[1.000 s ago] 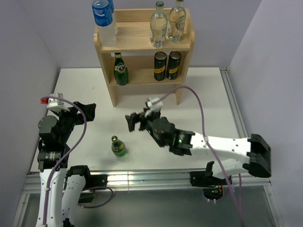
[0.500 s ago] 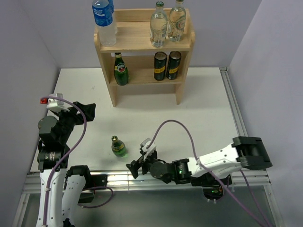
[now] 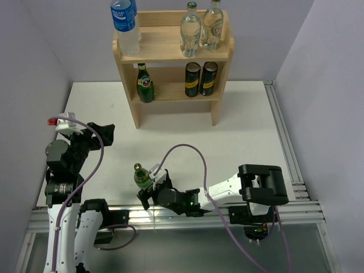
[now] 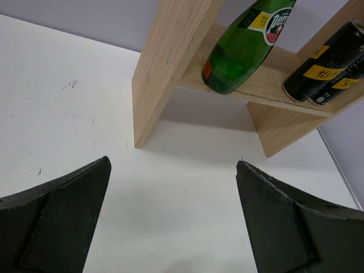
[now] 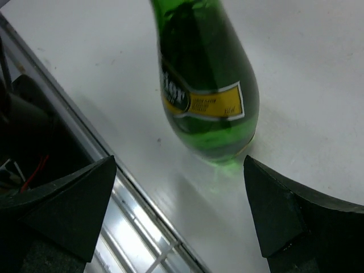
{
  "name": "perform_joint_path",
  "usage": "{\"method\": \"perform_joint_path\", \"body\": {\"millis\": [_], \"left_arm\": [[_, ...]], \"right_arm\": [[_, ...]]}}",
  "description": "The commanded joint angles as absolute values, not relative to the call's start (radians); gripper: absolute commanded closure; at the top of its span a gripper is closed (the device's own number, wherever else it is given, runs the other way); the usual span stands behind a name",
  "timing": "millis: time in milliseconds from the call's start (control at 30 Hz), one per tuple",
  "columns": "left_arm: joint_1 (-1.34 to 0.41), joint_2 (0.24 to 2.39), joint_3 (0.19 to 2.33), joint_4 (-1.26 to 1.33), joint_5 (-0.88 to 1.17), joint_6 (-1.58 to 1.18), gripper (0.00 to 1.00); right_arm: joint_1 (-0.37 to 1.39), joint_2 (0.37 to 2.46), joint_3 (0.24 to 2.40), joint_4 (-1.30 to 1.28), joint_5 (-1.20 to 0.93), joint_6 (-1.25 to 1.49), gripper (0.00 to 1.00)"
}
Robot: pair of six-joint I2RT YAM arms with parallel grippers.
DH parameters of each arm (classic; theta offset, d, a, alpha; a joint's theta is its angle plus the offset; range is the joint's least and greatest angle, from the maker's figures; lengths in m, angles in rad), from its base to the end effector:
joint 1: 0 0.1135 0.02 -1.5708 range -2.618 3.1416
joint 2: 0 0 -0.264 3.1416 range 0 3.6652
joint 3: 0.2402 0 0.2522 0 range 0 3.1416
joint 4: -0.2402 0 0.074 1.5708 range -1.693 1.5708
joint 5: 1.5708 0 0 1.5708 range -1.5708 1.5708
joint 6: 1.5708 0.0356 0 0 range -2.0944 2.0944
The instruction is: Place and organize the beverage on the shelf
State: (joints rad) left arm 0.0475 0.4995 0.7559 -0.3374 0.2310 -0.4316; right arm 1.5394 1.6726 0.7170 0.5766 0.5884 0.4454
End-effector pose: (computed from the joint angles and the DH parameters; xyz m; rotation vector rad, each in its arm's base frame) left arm 0.1185 -0.0025 0.3513 -0.2217 1.6572 -0.4819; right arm 0.0302 0.3327 0.1724 -0.6617 1.8451 0.7722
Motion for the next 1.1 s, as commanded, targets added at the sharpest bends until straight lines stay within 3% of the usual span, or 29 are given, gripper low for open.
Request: {"method": "perform_joint_path", "body": {"millis": [0, 1067], "left_arm": [[0.054, 0.489, 0.759, -0.298, 0.229, -0.431, 0.01], [0.054, 0.489, 0.759, -0.293, 0.25, -0.431, 0.01]], "right_arm": [[1.497, 1.712, 0.782, 0.649, 0.557, 0.42, 0.0], [1.364, 1.953, 0.916, 0.747, 0.495, 0.394, 0.01]]}}
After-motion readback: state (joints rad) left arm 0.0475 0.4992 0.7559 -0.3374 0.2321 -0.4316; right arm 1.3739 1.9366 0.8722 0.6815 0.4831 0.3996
